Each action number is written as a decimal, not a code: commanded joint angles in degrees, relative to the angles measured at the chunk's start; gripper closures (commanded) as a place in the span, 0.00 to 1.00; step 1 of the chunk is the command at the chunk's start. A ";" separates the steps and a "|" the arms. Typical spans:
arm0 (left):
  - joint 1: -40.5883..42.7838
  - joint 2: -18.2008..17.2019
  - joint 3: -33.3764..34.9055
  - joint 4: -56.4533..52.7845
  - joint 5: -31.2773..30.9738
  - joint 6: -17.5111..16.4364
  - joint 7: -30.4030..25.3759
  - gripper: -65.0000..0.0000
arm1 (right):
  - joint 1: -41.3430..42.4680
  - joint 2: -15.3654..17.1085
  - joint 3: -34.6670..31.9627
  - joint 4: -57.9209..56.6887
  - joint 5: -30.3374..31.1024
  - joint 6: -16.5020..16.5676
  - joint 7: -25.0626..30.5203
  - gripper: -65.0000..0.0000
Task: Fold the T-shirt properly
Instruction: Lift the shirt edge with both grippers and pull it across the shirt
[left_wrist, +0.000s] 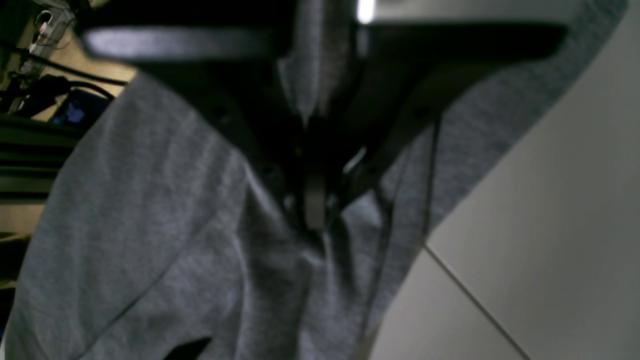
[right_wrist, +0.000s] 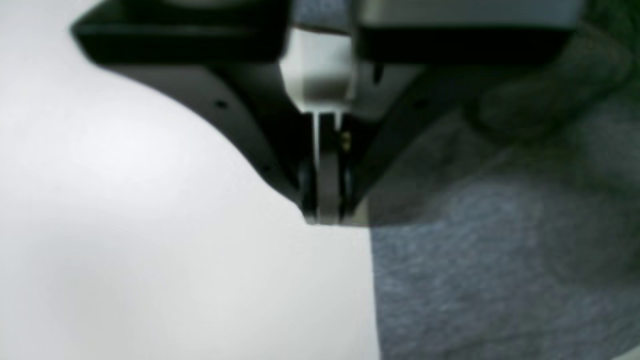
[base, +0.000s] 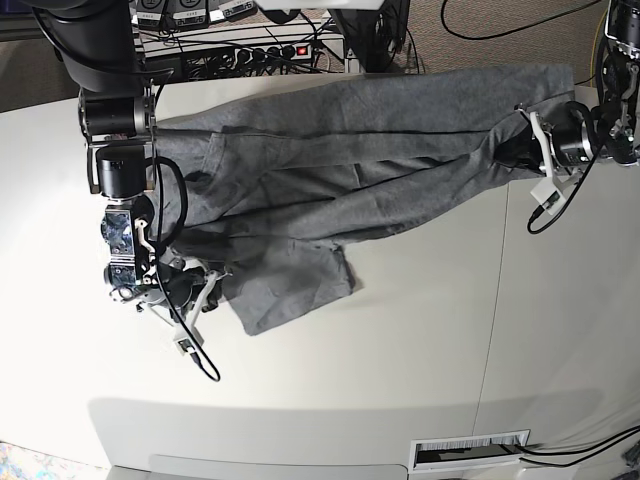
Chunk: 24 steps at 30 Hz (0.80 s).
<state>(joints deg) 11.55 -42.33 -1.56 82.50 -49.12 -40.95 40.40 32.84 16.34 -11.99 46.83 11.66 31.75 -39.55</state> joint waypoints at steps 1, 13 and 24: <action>-0.15 -1.36 -0.07 -0.39 4.57 0.95 3.41 1.00 | 0.55 0.33 0.04 0.00 -0.96 0.66 -3.82 1.00; -1.40 -1.33 -0.07 -0.42 5.81 0.95 1.40 1.00 | 0.44 0.81 0.07 14.73 11.28 0.63 -17.11 1.00; -1.40 -1.33 -0.07 -0.42 10.54 0.95 -4.24 1.00 | 0.35 1.40 0.04 20.13 3.34 0.85 -8.74 0.69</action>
<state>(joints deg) 10.13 -42.39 -1.50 82.13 -41.17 -40.95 33.95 31.09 17.28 -12.16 66.15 14.48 32.64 -49.95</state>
